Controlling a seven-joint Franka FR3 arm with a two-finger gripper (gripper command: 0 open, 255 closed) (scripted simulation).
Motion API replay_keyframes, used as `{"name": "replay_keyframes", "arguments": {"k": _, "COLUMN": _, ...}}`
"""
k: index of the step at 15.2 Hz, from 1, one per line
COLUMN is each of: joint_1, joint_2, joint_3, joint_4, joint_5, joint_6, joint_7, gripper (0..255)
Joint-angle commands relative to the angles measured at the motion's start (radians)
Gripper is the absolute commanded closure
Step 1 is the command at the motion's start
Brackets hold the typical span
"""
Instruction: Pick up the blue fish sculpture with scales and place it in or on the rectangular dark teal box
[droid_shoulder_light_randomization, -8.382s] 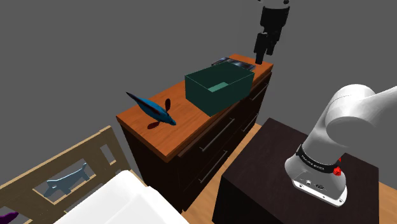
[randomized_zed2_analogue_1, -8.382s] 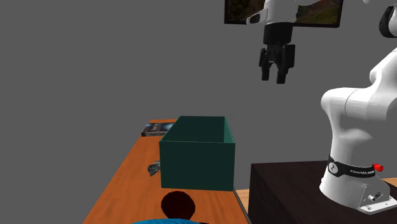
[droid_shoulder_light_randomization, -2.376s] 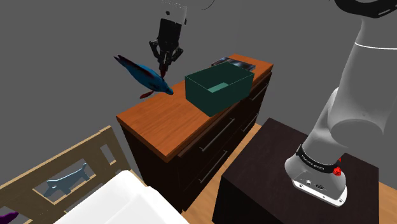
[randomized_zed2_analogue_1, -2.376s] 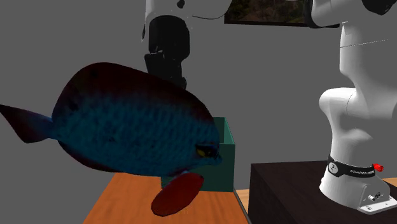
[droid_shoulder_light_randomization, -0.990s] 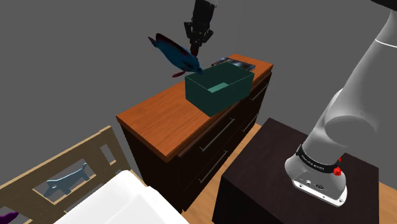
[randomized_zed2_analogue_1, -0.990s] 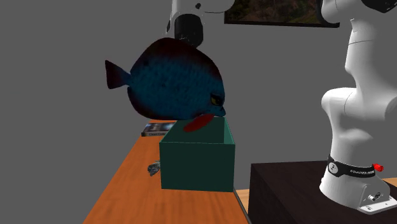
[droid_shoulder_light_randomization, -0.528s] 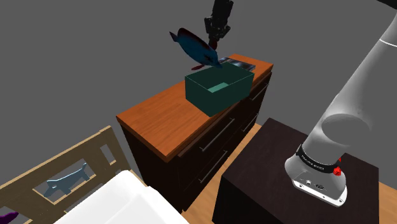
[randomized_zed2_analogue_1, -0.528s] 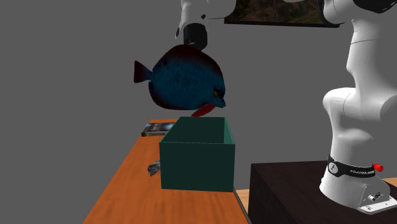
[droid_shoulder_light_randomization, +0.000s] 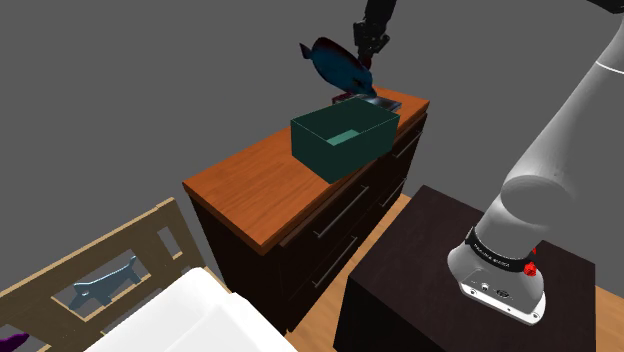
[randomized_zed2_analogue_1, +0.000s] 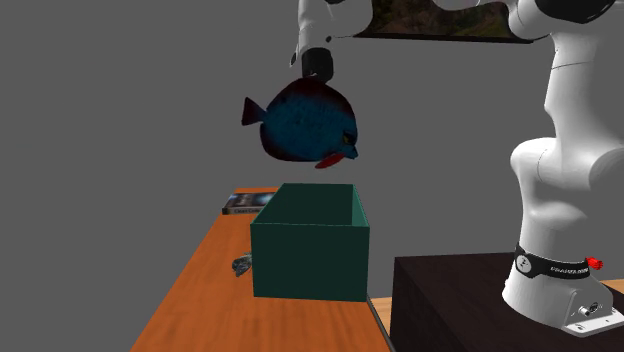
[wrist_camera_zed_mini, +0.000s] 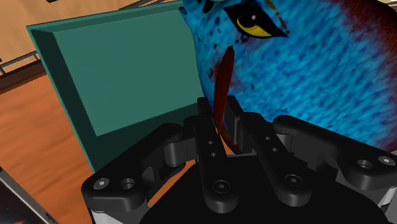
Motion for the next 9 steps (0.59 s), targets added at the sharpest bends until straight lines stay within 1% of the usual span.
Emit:
{"name": "replay_keyframes", "arguments": {"k": 1, "joint_1": -0.024, "joint_2": 0.015, "joint_3": -0.026, "joint_4": 0.02, "joint_5": -0.004, "joint_6": -0.021, "joint_7": -0.048, "gripper": 255}}
{"name": "replay_keyframes", "arguments": {"k": 3, "joint_1": -0.047, "joint_2": 0.031, "joint_3": -0.049, "joint_4": 0.044, "joint_5": -0.008, "joint_6": -0.044, "joint_7": -0.088, "gripper": 255}}
{"name": "replay_keyframes", "arguments": {"k": 9, "joint_1": -0.044, "joint_2": 0.025, "joint_3": -0.047, "joint_4": -0.042, "joint_5": -0.009, "joint_6": 0.034, "joint_7": -0.109, "gripper": 255}}
